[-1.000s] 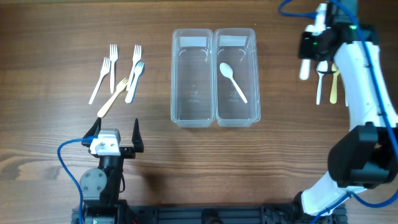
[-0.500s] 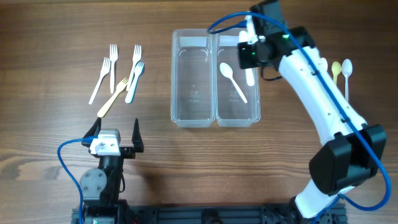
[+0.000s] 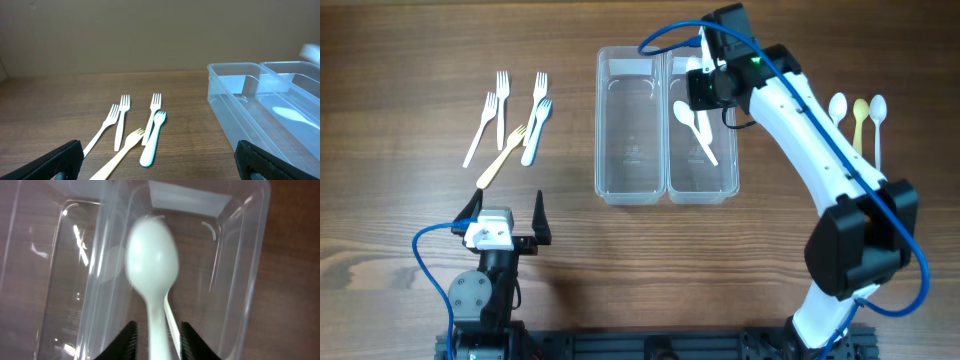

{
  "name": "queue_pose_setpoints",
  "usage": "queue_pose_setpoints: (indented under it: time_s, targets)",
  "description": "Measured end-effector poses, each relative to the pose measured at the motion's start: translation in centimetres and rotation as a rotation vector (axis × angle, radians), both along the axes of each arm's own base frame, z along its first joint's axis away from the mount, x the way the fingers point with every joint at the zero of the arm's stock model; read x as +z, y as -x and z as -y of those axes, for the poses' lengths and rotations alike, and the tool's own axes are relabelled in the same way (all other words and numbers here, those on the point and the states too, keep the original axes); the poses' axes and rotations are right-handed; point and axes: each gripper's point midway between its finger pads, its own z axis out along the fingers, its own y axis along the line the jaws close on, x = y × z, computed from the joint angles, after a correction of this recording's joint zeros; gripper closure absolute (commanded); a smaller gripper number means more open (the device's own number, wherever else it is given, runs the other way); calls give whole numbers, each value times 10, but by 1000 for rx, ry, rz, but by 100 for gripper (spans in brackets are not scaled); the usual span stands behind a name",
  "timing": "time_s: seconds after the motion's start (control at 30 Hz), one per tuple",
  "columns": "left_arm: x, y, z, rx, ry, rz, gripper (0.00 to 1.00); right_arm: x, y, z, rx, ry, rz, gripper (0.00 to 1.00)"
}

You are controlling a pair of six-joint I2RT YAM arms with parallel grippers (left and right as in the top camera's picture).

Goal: Pack container
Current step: 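Carry the white spoon over and release it into the right container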

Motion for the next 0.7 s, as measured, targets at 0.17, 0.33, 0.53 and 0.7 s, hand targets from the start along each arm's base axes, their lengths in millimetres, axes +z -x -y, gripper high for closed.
queue_pose_setpoints:
  time_s: [0.17, 0.33, 0.53, 0.7]
  targets:
    - [0, 0, 0, 0, 0, 0, 0, -3, 2, 1, -5, 3, -13, 56]
    - [0, 0, 0, 0, 0, 0, 0, 6, 9, 18, -36, 35, -38, 56]
    - [0, 0, 0, 0, 0, 0, 0, 65, 9, 119, -260, 98, 43, 56]
    - [0, 0, 0, 0, 0, 0, 0, 73, 12, 204, -431, 143, 49, 56]
